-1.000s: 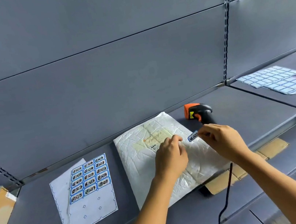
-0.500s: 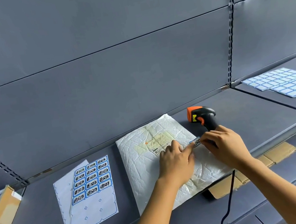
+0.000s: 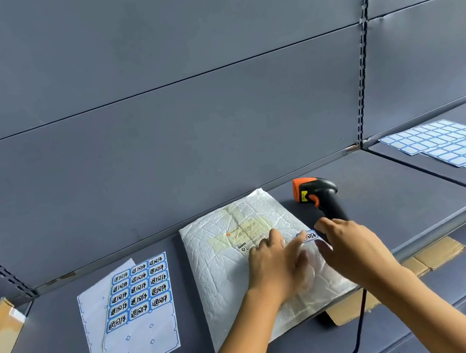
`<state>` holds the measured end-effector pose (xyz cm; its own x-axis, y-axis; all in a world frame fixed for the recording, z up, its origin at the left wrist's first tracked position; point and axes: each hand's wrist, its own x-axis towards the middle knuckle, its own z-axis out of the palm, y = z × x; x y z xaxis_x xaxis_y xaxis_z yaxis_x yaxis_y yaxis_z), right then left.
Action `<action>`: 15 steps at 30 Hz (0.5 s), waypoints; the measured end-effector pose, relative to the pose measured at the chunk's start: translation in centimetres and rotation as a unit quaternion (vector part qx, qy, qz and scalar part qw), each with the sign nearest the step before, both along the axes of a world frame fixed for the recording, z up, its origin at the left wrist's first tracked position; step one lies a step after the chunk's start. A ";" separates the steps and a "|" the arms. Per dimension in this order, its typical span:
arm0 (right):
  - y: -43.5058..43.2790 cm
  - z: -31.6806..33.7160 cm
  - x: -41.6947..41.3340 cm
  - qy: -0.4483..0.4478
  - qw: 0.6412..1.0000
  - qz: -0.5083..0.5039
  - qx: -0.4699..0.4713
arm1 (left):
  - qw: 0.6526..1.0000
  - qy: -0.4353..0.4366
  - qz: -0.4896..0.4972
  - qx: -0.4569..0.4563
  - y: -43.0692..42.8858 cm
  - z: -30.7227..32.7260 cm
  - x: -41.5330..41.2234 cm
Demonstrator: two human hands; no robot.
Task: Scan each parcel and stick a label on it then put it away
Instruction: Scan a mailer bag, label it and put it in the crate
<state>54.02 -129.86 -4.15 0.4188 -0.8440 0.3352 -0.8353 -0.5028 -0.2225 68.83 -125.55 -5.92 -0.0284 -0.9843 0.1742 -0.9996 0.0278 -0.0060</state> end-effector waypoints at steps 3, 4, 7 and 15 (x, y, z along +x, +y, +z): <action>1.1 -0.2 0.9 0.021 0.998 -0.013 0.063 | 0.998 -0.026 0.017 -0.056 0.1 -0.8 0.3; 1.2 -0.2 1.1 0.031 0.996 -0.023 0.075 | 0.997 -0.025 0.010 -0.073 0.0 -0.9 0.4; 1.4 -0.7 2.0 0.044 0.994 -0.046 0.086 | 0.994 0.022 0.019 -0.109 0.1 -0.6 0.4; 1.4 0.4 3.6 -0.038 0.984 -0.078 0.158 | 0.915 0.352 0.124 -0.150 0.9 0.4 0.6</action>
<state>57.63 -128.43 -3.78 0.2595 -0.9631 0.0711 -0.8713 -0.2653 -0.4128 69.44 -124.61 -5.50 0.4124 -0.8504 0.3267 -0.7335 -0.0973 0.6727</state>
